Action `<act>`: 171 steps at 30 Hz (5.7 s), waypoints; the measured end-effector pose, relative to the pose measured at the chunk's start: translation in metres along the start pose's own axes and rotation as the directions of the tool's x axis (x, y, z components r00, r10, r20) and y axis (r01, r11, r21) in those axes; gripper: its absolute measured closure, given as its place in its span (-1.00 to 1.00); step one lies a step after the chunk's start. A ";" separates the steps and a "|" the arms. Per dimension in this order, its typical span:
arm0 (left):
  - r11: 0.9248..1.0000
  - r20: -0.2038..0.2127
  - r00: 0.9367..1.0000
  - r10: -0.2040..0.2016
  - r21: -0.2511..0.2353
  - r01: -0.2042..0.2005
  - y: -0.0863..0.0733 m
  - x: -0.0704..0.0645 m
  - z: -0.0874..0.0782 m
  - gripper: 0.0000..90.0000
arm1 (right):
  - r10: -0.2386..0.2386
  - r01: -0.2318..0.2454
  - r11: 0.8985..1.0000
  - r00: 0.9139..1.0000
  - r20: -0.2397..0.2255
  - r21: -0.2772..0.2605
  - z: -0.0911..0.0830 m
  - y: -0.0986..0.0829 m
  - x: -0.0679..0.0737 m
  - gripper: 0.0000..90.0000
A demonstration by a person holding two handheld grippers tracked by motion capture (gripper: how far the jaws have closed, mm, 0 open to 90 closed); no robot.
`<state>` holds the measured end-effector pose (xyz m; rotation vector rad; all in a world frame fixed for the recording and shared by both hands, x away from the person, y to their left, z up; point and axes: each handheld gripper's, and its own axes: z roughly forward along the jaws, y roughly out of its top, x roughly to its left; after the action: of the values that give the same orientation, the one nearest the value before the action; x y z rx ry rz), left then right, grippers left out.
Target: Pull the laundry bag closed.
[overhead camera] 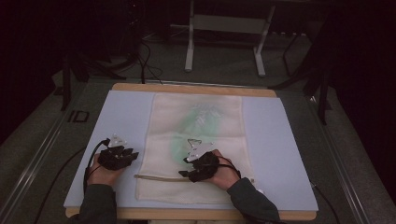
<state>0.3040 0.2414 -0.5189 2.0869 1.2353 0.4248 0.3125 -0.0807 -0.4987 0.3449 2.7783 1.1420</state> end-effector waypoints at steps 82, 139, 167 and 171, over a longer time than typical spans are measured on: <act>1.000 0.007 1.000 0.000 0.005 0.000 0.000 0.001 0.000 0.46 | -0.095 0.098 0.995 0.988 -0.124 0.014 0.067 0.053 0.032 0.33; 1.000 0.002 1.000 -0.021 -0.023 0.021 -0.001 0.007 -0.005 0.45 | -0.117 0.125 0.990 0.987 -0.111 0.068 0.127 0.092 0.053 0.71; 1.000 0.006 1.000 -0.016 -0.016 0.016 -0.001 0.006 -0.005 0.44 | -0.099 0.101 0.994 0.991 -0.088 0.028 0.114 0.097 0.052 0.80; 1.000 0.008 1.000 -0.018 -0.016 0.018 -0.001 0.006 -0.006 0.44 | -0.102 0.104 0.994 0.991 -0.087 0.025 0.109 0.093 0.052 0.80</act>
<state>0.3034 0.2494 -0.5159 2.0605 1.2409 0.4168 0.2983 0.0709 -0.5112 0.1569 2.8513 1.1182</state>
